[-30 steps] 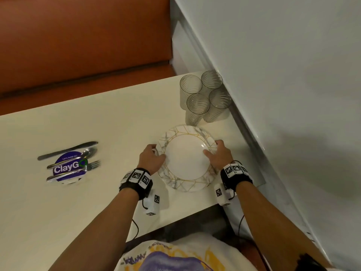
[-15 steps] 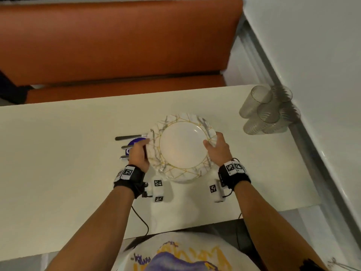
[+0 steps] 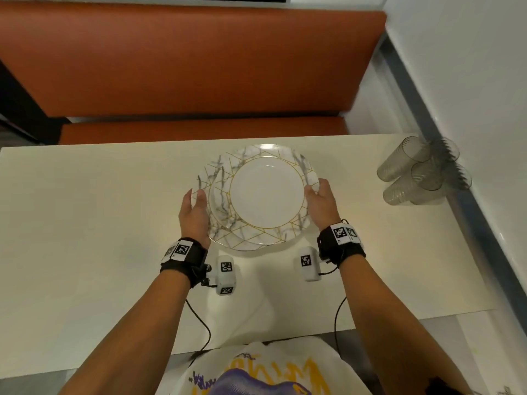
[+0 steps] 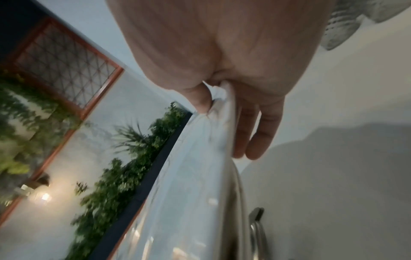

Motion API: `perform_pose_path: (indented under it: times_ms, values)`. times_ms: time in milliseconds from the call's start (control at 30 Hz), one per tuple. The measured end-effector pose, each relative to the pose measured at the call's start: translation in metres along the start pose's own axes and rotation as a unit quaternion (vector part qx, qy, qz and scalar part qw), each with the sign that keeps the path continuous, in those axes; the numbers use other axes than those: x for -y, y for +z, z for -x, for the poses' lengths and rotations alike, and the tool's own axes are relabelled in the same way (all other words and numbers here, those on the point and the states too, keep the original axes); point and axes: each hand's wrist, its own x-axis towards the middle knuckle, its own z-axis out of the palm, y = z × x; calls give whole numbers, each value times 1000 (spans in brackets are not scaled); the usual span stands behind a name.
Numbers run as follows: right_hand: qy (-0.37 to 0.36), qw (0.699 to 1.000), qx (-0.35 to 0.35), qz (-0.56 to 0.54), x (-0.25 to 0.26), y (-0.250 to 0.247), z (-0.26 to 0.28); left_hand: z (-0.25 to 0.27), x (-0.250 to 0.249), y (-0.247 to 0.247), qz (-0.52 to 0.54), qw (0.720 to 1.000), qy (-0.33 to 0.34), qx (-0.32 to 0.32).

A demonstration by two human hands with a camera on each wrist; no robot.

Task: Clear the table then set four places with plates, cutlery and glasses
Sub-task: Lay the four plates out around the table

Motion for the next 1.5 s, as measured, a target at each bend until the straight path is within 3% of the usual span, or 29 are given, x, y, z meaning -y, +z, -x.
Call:
perform_pose_path:
  times_ms: [200,333,533,967,1367,1500]
  values:
    - [31,988,-103,-113,-17,-31,-55,-11,-11,4,-14,989,104,-106]
    - [88,976,-158,-120,-45,-49,-93,-19,-23,3,0,974,141,-177]
    - [114,976,-176,-56,-75,-49,-120,-28,-31,-3,-11,957,164,-240]
    - [149,971,-175,73,-87,-41,-159,-24,-27,24,0,958,168,-231]
    - [155,972,-158,77,-69,-44,-174,-20,-16,34,5,969,145,-202]
    - [125,957,-189,180,-60,-45,-161,-17,-13,31,-6,971,133,-197]
